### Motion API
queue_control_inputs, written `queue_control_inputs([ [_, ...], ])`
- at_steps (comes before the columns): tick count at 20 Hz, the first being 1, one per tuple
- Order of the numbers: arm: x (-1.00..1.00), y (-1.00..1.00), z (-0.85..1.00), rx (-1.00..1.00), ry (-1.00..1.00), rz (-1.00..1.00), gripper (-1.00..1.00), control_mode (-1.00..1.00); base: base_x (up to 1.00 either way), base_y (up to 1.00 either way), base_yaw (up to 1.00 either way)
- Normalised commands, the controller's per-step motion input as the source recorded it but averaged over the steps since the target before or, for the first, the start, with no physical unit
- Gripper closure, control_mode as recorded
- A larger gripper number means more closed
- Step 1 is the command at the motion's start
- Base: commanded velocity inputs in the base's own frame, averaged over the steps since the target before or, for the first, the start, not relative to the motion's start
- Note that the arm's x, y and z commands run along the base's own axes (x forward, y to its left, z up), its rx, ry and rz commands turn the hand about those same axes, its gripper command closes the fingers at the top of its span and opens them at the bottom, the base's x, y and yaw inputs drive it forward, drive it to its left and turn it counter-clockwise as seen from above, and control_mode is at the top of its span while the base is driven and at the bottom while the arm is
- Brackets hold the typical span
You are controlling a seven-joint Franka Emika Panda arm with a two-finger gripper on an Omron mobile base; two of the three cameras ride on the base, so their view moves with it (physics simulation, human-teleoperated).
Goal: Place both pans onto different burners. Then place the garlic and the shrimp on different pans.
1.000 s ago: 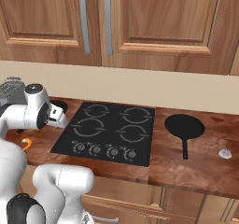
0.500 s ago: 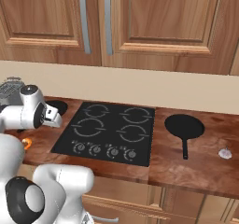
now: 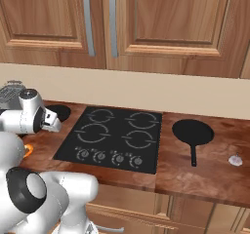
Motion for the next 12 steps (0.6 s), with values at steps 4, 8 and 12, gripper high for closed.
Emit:
queue_control_inputs([
  [4, 0.23, 0.26, -0.01, 0.02, 0.0, 0.0, -1.0, -1.0, 0.0, 0.0, 0.0],
  [8, 0.23, 0.28, -0.05, 0.01, 0.0, 0.0, -1.0, -1.0, 0.0, 0.0, 0.0],
  [12, 0.18, 0.27, -0.07, 0.0, 0.0, 0.0, -1.0, -1.0, 0.0, 0.0, 0.0],
])
